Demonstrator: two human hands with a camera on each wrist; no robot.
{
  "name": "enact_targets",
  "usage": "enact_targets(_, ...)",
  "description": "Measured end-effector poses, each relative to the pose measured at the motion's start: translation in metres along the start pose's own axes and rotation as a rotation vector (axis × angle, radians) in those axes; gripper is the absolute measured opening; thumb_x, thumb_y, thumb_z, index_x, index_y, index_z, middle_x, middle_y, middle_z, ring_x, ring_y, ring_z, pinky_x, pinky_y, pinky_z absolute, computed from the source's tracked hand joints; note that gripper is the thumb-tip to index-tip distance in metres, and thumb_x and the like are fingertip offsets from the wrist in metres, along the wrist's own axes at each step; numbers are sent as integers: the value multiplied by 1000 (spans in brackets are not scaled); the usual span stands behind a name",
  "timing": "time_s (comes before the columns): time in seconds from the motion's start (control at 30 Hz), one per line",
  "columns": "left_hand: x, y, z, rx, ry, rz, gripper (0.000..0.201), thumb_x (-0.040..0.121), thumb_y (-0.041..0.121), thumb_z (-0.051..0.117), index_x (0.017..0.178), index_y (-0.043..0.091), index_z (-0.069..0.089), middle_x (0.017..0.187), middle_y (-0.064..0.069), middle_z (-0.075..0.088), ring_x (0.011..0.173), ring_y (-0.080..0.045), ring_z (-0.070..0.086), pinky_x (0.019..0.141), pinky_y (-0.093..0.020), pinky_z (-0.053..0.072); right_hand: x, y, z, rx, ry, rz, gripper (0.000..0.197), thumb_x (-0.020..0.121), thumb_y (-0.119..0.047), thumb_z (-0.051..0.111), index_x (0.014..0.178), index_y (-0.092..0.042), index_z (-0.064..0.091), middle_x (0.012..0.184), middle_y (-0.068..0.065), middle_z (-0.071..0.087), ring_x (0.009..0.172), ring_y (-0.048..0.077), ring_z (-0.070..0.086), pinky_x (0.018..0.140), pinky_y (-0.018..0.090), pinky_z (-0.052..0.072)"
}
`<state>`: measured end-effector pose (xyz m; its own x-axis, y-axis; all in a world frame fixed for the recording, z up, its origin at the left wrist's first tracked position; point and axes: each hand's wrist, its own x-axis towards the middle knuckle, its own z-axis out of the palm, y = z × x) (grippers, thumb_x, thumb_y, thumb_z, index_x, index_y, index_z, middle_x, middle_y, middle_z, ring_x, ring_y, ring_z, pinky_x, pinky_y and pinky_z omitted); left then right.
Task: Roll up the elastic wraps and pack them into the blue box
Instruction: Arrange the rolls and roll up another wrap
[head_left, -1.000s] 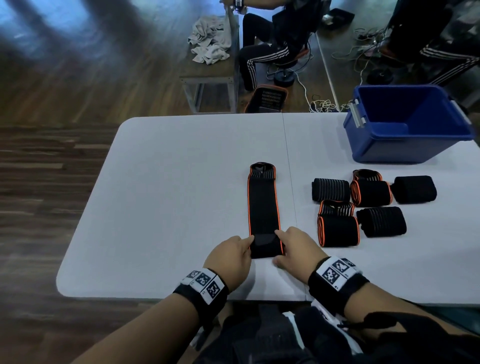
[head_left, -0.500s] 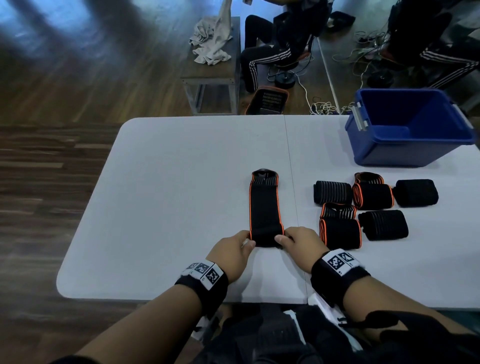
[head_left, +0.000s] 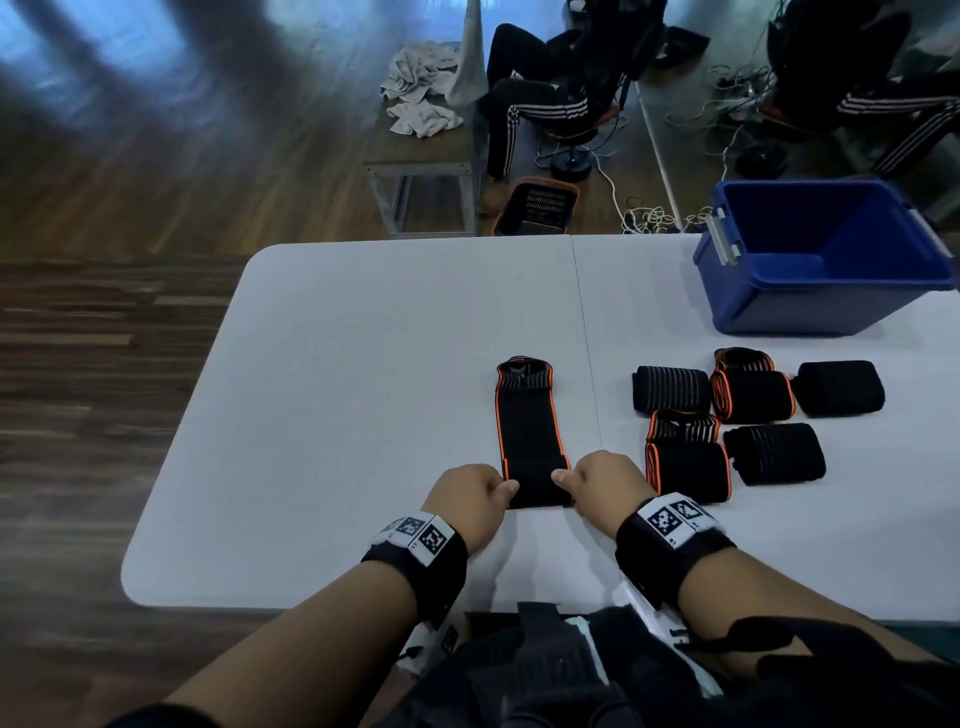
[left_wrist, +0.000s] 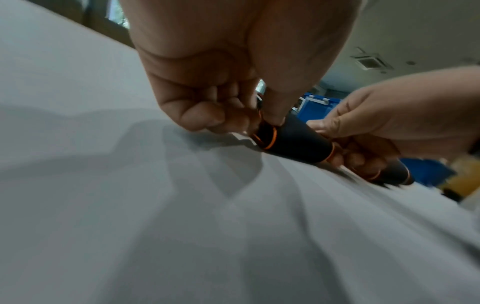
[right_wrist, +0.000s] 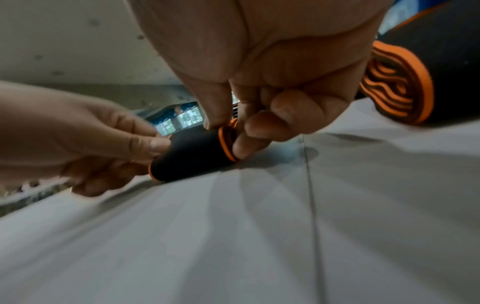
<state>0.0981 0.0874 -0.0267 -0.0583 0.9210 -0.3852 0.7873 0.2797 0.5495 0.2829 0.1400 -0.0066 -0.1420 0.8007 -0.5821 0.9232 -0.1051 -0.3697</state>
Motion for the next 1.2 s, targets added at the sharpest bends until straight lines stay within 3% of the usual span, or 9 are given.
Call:
enact_targets(0.13,1,1,-8,27,72,122,33,91,40,60,118,35,43,95,5,59,80,-17,61,73,-33,51,-5,0,-2,19,137,-106,25,94,-38,59,98,-15,50,94,5,59,87,27,62,73,35,49)
enact_targets(0.27,5,5,-12,209,45,231,33,99,36,51,131,30,46,111,-1,55,92,-22,60,81,-38,53,-8,-3,-2,-75,193,-239,23,98,-32,54,115,-17,55,113,7,55,95,27,60,80,33,48)
enact_targets(0.4,5,-4,-9,327,38,271,44,99,21,46,142,28,44,117,-3,54,99,-26,60,79,-37,52,-11,-1,2,-196,144,-298,40,101,-37,47,133,-15,57,125,6,54,114,24,55,94,31,45)
enact_targets(0.5,1,-13,-7,306,-4,280,57,94,19,47,149,32,35,115,-2,52,98,-24,58,76,-32,49,-14,12,6,-125,73,-317,71,84,-56,64,143,-21,45,125,0,49,116,20,50,98,32,44)
enact_targets(0.57,2,-17,-7,239,-32,279,60,94,23,51,150,34,33,113,-1,52,99,-23,58,78,-29,46,-12,19,9,-144,37,-316,77,81,-48,71,147,-24,39,127,-4,47,118,18,47,98,28,42)
enact_targets(0.73,15,-23,-10,90,-90,232,62,92,28,64,148,35,38,116,-1,66,109,-20,61,98,-32,47,-6,23,11,225,68,-255,49,86,-26,73,133,-26,58,104,-2,58,100,13,57,94,27,46)
enact_targets(0.87,26,-21,-14,-34,-111,161,55,88,37,67,140,36,48,79,9,61,78,-12,55,79,-26,47,-2,24,12,412,73,-236,12,92,-25,63,99,-30,72,88,-6,72,88,8,66,88,32,53)
enact_targets(0.97,32,-15,-13,-135,-77,120,34,93,37,60,126,33,60,73,15,55,74,-10,54,66,-23,39,5,22,10,433,106,-156,21,97,-36,57,89,-23,71,83,-4,73,83,13,67,84,36,54)
enact_targets(1.2,44,-2,-11,-128,-91,70,32,100,48,46,94,22,62,84,2,65,83,-20,61,71,-31,42,13,7,3,439,184,-1,55,101,-44,45,76,0,67,75,12,72,69,27,62,76,38,49)
